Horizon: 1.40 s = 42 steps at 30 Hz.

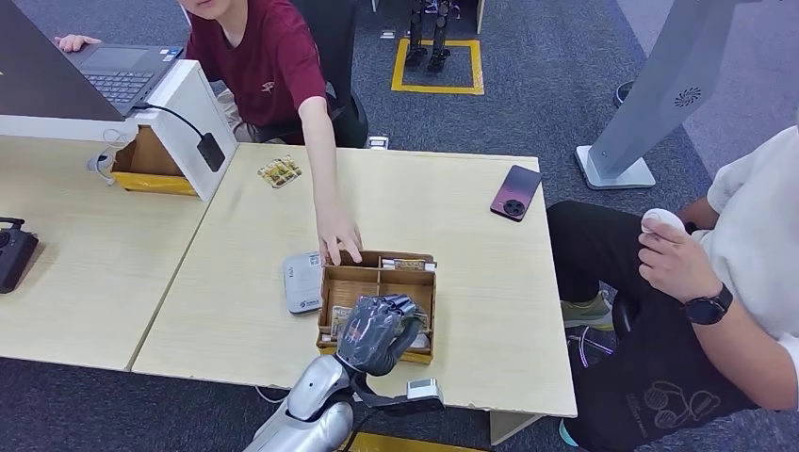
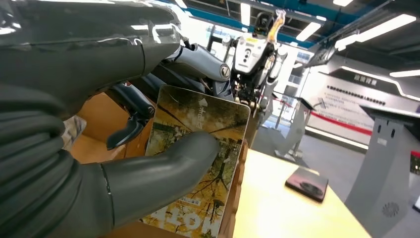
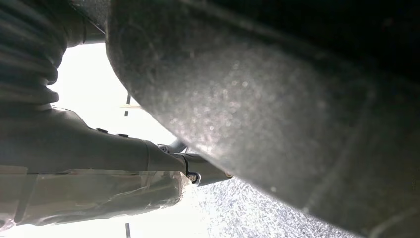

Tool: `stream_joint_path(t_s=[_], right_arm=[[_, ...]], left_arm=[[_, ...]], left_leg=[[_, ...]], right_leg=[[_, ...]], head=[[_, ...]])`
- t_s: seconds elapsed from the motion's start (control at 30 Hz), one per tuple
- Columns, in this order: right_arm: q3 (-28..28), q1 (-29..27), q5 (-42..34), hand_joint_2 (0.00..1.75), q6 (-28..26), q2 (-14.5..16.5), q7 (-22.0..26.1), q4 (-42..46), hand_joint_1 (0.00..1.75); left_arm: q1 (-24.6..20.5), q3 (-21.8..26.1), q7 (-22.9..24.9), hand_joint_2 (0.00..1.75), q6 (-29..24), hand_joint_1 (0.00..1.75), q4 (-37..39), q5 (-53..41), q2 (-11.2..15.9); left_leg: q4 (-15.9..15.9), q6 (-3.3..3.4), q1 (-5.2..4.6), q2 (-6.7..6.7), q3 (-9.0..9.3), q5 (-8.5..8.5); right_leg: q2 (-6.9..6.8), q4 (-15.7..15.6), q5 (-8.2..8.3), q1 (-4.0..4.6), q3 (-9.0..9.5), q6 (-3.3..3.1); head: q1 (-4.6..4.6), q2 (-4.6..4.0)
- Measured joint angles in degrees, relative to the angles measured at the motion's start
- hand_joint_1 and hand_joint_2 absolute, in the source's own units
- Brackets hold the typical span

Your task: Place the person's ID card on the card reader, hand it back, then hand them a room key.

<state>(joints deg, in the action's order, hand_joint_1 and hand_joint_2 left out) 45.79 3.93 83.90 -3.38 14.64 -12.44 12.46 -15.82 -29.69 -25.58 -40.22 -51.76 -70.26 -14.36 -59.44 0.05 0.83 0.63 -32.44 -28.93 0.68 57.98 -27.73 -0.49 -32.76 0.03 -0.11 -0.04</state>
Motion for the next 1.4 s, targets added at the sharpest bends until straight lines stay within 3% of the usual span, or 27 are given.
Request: stream_joint_path(t_s=[0.33, 0.53, 0.77, 1.17, 1.3, 1.4], right_arm=[[0.0, 0.0, 0.7, 1.75, 0.0, 0.0, 0.0, 0.0, 0.0], [0.0, 0.1, 1.1, 1.75, 0.3, 0.0, 0.0, 0.0, 0.0], [-0.1, 0.2, 1.9, 1.75, 0.9, 0.0, 0.2, 0.0, 0.0], [-0.5, 0.3, 2.0, 1.75, 1.2, 0.0, 0.2, 0.0, 0.0], [-0.7, 0.3, 2.0, 1.75, 1.2, 0.0, 0.2, 0.0, 0.0], [-0.9, 0.3, 2.0, 1.75, 1.2, 0.0, 0.2, 0.0, 0.0]], left_arm=[[-3.4, 2.3, 3.4, 1.75, 0.0, 1.75, -3.9, 1.2, 0.5], [-10.2, 5.0, 8.3, 1.75, 0.0, 1.75, -4.0, 2.9, 1.3], [-17.2, 8.9, 12.0, 1.75, 0.0, 1.75, -0.4, -1.3, 2.0], [-20.9, 15.9, 11.3, 1.75, 0.0, 1.75, 5.1, -3.1, 2.4], [-21.0, 16.8, 11.2, 1.75, 0.0, 0.03, 6.1, -3.5, 2.4], [-21.1, 17.3, 11.2, 1.75, 0.0, 0.0, 6.7, -3.8, 2.4]], left_leg=[[0.0, -0.02, 0.04, 0.02, 0.03, 0.03], [0.0, -0.09, 0.09, 0.04, 0.01, 0.09], [0.0, -0.14, 0.17, 0.02, 0.02, 0.13], [0.0, -0.17, 0.22, 0.03, 0.02, 0.14], [0.0, -0.17, 0.22, 0.02, 0.02, 0.14], [0.0, -0.17, 0.22, 0.02, 0.02, 0.14]], right_leg=[[-0.02, 0.0, 0.01, 0.04, 0.03, 0.0], [-0.04, 0.0, 0.07, 0.09, 0.04, -0.08], [-0.02, 0.0, 0.12, 0.15, 0.04, -0.15], [-0.02, 0.0, 0.12, 0.2, 0.03, -0.17], [-0.01, 0.0, 0.13, 0.2, 0.03, -0.17], [-0.01, 0.0, 0.13, 0.2, 0.03, -0.18]], head=[[0.01, 0.0], [0.01, 0.0], [0.01, 0.0], [0.01, 0.0], [0.0, 0.0], [0.01, 0.0]])
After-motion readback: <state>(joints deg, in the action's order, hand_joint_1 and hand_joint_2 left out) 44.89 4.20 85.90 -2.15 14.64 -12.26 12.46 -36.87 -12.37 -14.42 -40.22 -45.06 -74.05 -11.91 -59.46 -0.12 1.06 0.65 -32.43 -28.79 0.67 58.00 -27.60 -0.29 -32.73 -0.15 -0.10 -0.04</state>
